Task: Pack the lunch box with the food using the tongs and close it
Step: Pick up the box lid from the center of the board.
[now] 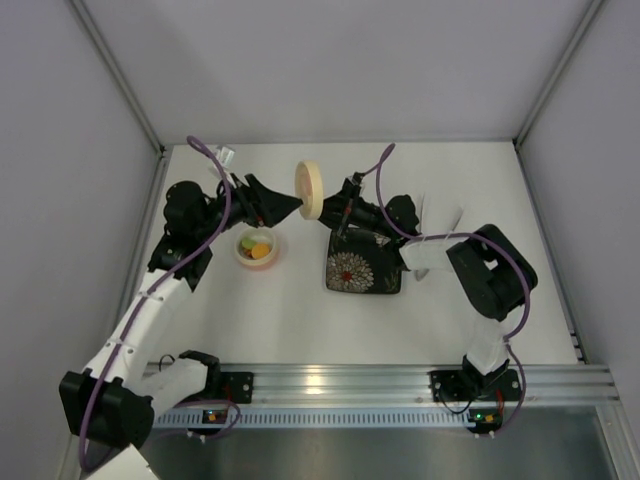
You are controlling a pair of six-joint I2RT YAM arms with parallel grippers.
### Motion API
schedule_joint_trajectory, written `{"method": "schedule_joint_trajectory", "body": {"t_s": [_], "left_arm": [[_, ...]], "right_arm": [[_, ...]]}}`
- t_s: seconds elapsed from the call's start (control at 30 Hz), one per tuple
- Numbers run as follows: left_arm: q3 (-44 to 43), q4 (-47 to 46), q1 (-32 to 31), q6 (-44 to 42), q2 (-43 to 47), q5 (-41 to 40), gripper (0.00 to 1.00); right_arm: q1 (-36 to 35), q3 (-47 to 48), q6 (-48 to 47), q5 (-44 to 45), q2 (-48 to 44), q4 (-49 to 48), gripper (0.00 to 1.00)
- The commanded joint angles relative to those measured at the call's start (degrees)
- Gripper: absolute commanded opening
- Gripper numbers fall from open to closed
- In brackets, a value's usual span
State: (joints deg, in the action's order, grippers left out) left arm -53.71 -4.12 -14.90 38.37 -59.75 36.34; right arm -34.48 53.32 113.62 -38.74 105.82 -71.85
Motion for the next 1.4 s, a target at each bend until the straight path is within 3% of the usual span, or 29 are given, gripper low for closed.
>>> {"method": "schedule_joint_trajectory", "body": {"t_s": [0.0,0.93,1.37], "left_arm": [[0.72,-5.63,-0.92,-0.58,0.95,1.19,0.92],[2.56,-8.98,-6.29,-5.58,-0.46,-4.78,0.87],[2.03,-7.92,-7.34,-6.73,-0.81,-5.4,0.74]], "right_arm": [[-1.03,-0.23,-0.24,1.39,-3.43,-9.88,0.0],[-2.87,-1.9,0.63,1.48,-4.83,-11.55,0.0],[-3.75,-1.64,0.63,1.3,-5.19,-11.73,0.0]]}}
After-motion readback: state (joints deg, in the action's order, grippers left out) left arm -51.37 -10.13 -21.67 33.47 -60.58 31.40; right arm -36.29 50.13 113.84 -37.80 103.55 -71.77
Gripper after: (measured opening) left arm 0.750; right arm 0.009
